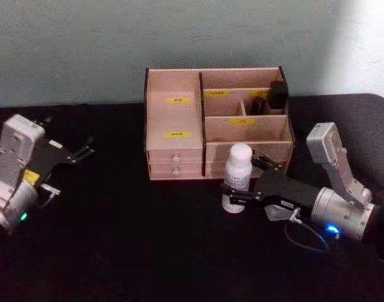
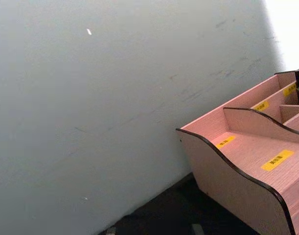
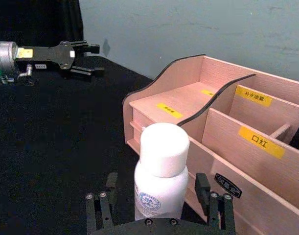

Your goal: Pick up the facial cleanser and watermelon frost from the table and place them into the tiered storage box.

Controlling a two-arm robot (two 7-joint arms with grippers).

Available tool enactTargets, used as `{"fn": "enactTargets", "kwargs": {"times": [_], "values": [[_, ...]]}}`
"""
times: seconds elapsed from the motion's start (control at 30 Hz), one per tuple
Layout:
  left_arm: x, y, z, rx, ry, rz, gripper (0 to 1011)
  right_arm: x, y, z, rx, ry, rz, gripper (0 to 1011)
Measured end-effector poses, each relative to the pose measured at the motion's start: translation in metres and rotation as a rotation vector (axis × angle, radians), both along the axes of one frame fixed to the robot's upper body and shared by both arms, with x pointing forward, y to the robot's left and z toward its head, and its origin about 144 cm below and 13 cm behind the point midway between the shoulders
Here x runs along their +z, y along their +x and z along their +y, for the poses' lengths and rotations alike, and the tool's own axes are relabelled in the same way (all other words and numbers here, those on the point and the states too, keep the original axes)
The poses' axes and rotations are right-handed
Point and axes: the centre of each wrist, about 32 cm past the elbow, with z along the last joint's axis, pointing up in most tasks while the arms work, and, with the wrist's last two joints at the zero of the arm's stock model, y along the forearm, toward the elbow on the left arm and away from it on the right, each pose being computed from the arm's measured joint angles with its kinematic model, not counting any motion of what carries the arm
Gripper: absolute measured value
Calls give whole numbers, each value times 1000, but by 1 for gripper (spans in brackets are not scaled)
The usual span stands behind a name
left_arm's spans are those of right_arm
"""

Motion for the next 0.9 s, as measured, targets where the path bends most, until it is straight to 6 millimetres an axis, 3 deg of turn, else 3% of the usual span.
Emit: {"fn": "enactTargets", "kwargs": {"times": [0.27, 0.73, 0.9], "values": [[0, 0, 0, 0, 0, 0, 1001, 0, 0, 0, 1, 1, -2, 991], [0, 0, 0, 0, 0, 0, 1001, 0, -1, 0, 1, 3, -4, 615], [0, 0, 0, 0, 0, 0, 1001, 0, -1, -1, 1, 3, -5, 594]]}}
